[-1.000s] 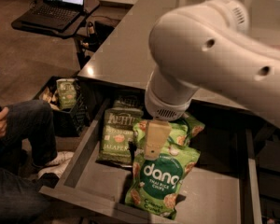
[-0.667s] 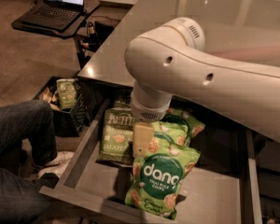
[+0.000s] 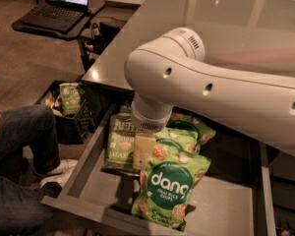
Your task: Pick brown chip bag from top drawer and place on counter
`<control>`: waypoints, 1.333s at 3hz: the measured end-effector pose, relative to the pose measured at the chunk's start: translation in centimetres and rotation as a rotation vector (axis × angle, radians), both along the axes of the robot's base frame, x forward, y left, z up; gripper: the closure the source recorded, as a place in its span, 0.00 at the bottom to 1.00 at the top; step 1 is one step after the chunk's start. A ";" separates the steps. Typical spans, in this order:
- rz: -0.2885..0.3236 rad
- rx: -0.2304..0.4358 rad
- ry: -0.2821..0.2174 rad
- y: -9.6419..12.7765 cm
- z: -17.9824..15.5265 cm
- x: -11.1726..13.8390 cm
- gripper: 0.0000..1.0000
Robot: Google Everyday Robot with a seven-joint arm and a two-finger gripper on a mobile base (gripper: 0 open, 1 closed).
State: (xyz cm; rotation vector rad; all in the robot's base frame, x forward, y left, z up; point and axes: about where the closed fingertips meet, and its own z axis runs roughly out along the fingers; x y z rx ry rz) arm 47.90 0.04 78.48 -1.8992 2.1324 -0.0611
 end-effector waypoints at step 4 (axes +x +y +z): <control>-0.059 0.050 0.070 3.6 -5.9 4.9 0.05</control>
Offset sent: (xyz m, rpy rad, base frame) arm 0.0434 0.0305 -0.0537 0.0567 0.0412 -0.0840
